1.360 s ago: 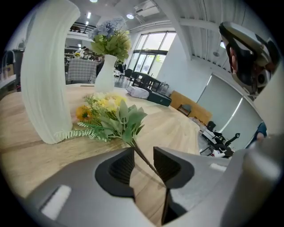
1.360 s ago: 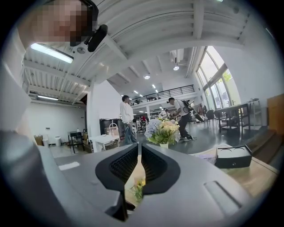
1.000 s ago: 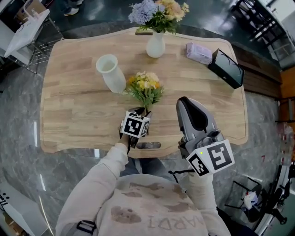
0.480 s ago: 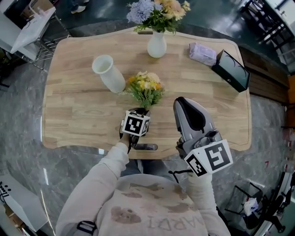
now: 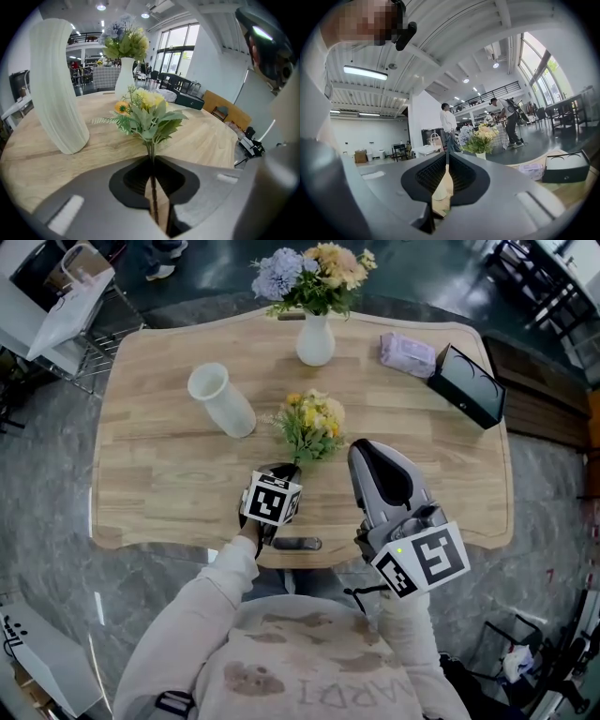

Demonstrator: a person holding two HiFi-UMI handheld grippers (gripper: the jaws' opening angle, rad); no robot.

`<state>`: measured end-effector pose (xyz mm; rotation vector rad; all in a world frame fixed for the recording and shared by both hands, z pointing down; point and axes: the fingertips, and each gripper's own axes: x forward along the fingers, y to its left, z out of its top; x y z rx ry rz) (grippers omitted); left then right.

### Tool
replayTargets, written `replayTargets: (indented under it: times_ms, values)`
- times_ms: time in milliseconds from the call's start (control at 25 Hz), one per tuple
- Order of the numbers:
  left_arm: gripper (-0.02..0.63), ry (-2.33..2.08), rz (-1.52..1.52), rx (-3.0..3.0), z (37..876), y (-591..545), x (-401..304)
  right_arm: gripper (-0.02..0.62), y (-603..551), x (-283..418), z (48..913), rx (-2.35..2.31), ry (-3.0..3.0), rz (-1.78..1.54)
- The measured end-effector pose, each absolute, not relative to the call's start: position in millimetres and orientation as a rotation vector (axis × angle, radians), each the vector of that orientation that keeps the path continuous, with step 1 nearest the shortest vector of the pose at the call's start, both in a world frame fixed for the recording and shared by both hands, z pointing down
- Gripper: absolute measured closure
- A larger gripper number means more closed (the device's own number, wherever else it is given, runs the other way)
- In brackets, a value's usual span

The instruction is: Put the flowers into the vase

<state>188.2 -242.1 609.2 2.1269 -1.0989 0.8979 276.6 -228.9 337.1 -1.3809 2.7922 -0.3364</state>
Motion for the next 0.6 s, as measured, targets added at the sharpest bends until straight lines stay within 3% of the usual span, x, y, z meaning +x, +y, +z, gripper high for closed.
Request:
replayTargets:
  times_ms: [600]
  values:
    - [0.574,-1.228,0.518,2.541,431.7,-249.7,162.5,0.552,-222.2,246.7,289.9,-1.274,2.782,-0.205]
